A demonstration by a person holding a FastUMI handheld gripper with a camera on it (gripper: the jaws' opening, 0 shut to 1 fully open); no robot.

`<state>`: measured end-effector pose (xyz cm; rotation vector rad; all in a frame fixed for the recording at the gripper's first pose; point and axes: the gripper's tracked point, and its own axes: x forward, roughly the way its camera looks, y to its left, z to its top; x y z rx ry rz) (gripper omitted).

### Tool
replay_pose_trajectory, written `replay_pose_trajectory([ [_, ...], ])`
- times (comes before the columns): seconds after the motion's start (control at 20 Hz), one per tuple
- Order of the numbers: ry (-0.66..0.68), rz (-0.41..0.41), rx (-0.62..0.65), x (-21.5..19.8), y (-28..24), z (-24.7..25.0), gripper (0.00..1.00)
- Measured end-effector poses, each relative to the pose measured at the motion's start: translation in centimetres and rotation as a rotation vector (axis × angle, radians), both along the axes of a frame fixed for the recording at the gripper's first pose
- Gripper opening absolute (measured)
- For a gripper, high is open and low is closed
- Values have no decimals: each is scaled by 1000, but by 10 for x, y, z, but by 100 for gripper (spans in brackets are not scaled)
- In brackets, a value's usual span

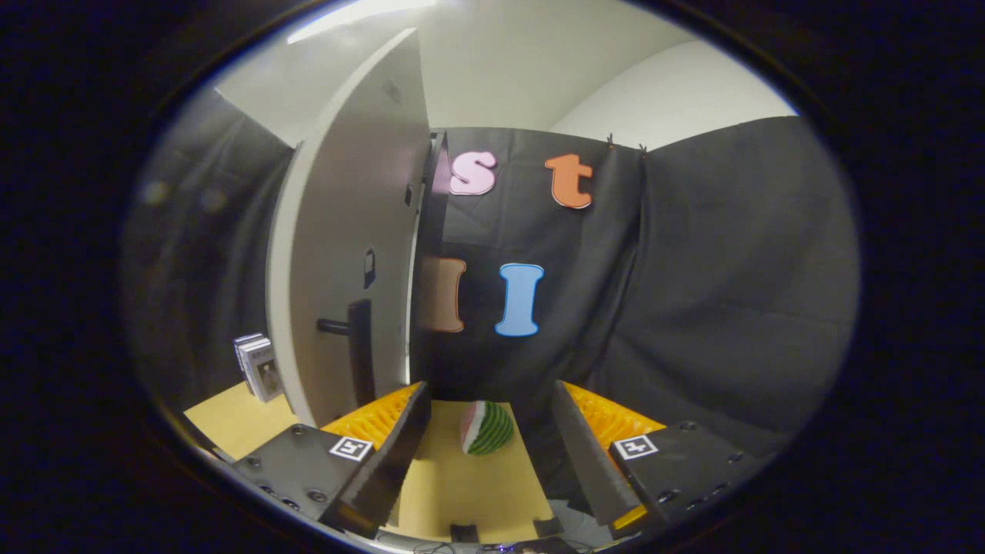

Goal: Open the shoe cabinet door, grab the shoes and put them into the shoe cabinet, then close the shoe cabinet door.

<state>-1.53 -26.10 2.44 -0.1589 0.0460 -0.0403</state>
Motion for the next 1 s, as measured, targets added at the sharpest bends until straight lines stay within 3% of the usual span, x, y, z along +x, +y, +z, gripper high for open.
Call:
replay_pose_trajectory([
  [0.35, -1, 94, 22, 43, 25, -6, 95],
  [0.7, -8, 78, 27, 47, 35, -9, 93],
  [1.0, -2, 167, 10, 38, 115, -13, 91],
])
